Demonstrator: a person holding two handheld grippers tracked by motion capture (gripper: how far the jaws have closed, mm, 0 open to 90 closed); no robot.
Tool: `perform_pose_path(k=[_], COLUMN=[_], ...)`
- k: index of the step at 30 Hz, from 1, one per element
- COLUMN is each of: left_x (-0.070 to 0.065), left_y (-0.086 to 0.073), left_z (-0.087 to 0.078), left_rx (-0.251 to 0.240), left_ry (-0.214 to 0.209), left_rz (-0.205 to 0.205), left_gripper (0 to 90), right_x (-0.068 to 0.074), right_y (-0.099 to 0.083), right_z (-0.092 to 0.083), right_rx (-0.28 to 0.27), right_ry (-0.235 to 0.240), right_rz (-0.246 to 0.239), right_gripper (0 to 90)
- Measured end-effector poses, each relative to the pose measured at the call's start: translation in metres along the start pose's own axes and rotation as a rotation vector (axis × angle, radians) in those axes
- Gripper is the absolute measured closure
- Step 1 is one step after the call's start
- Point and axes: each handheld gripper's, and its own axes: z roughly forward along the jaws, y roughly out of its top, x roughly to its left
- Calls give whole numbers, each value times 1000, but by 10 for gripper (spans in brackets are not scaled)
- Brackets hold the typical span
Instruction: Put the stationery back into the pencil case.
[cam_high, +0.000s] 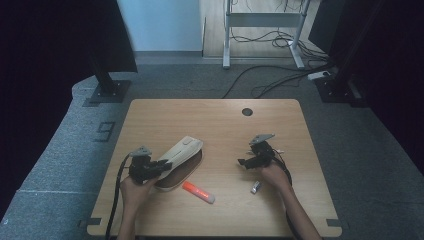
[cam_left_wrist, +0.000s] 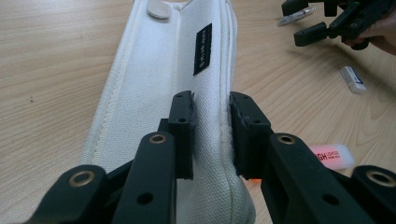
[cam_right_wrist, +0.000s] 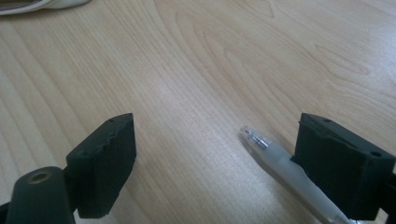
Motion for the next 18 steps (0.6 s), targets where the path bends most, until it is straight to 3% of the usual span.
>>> perform_pose_path(k=[5,9,13,18], left_x=[-1,0,0,-1], left_y=[0,0,0,0], left_z=[0,0,0,0], left_rx=[2,1,2,3], left_ry=[-1,-5,-6,-5], left_rz=[1,1,1,2], left_gripper=[716,716,715,715], right_x=[-6,-9,-3,5], right_y=[9,14,9,-2], right_z=[3,14,17,5], right_rx=[-29,0,9,-1], right_ry=[-18,-10,6,45], right_rz=[17,27,19,32], right_gripper=[125,125,121,133])
